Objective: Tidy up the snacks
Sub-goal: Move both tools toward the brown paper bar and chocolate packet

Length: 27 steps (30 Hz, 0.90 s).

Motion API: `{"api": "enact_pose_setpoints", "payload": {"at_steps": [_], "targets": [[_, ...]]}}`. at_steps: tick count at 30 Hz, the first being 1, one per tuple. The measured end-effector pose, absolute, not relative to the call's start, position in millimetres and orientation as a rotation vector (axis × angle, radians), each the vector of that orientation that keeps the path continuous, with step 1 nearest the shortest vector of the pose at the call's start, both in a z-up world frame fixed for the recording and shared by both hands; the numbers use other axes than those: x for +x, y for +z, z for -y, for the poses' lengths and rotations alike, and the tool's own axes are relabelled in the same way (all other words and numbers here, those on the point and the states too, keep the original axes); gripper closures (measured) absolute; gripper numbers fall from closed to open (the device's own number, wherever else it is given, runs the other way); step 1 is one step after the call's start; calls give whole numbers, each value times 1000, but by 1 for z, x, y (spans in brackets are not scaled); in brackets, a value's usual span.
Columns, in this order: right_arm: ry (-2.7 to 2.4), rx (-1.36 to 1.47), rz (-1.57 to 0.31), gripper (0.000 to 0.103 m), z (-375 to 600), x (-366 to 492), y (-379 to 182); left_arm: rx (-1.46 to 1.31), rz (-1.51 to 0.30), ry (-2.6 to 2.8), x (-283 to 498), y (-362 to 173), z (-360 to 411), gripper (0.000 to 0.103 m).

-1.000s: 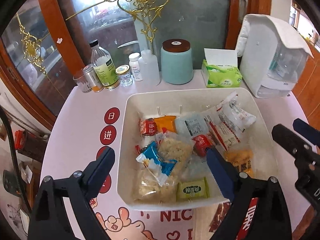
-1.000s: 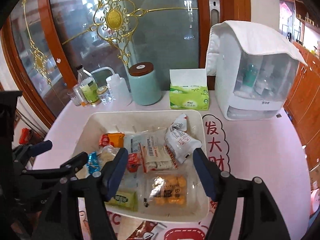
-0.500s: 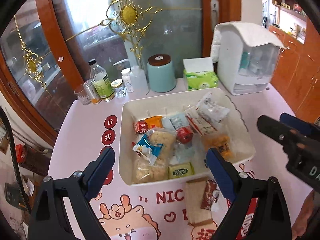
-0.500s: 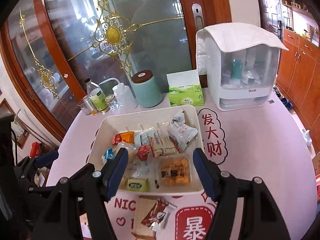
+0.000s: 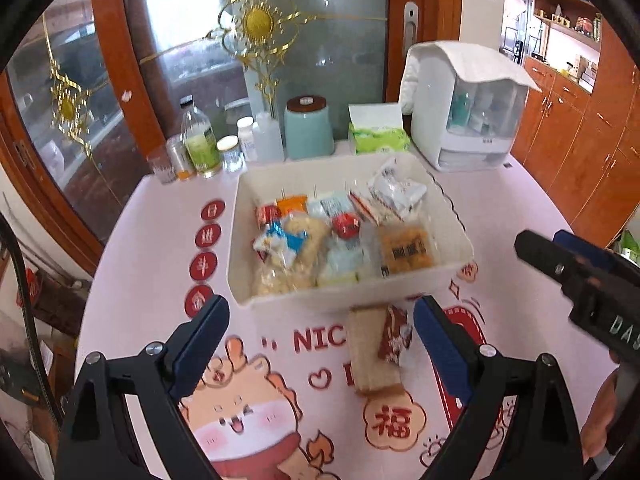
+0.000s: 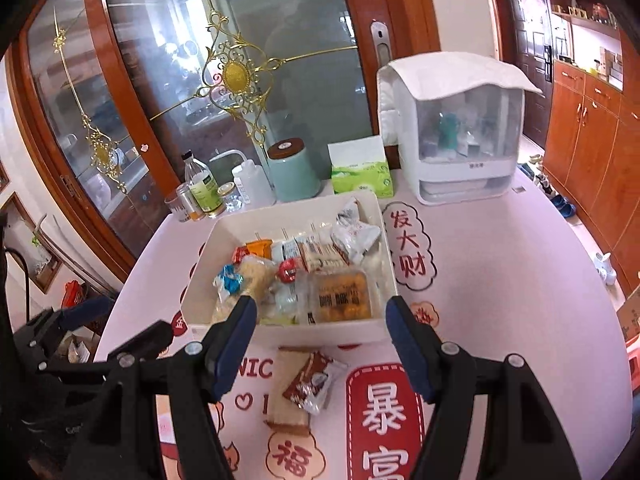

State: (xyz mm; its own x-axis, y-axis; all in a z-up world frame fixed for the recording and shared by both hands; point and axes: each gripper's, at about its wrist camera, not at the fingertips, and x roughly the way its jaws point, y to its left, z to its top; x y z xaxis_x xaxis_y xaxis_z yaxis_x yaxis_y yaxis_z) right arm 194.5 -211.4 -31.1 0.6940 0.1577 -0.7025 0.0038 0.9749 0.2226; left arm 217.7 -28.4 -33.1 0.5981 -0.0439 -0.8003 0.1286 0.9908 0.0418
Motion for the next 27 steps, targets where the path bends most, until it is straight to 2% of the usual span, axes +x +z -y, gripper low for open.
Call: {"api": "enact_pose_setpoints", "payload": {"at_steps": [13,27], "targets": [[60,191,-920,35,233,182,-90,59,-1047,-56,203,-110,24,10],[107,292,-1110,35,245,210,-165,-31,-1241,-54,228,-213,42,10]]}}
